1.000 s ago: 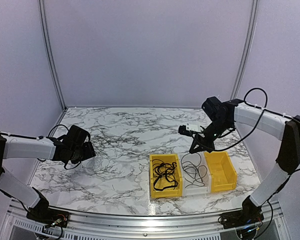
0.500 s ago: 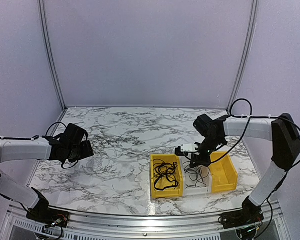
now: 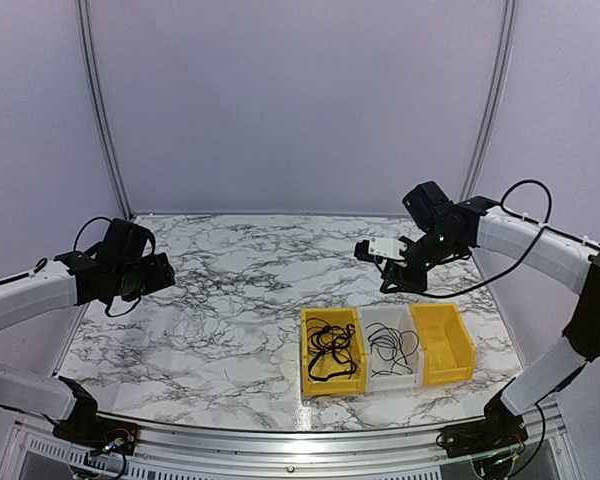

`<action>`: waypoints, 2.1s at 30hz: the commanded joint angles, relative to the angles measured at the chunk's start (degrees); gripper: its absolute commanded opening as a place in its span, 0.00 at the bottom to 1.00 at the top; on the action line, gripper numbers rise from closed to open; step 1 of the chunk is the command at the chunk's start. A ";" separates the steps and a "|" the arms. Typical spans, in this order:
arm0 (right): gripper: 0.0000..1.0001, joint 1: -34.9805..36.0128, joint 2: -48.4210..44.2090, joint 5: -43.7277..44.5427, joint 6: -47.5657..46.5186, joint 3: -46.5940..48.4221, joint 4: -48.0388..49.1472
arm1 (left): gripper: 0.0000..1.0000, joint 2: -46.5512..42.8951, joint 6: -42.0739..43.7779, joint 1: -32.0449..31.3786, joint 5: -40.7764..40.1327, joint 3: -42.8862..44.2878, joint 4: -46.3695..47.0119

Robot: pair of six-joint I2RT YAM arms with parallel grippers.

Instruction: Untangle the cables

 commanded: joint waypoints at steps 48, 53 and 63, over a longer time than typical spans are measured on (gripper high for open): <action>0.42 9.75 8.49 -25.83 16.52 16.16 24.04 | 0.02 0.18 13.19 -2.46 22.62 18.31 -1.85; 0.53 14.34 15.15 -27.79 25.57 22.52 28.64 | 0.02 -1.92 10.31 -6.05 22.04 16.63 2.48; 0.55 15.87 21.74 -31.66 41.92 29.45 37.24 | 0.03 -0.87 8.77 -9.92 23.85 18.51 4.89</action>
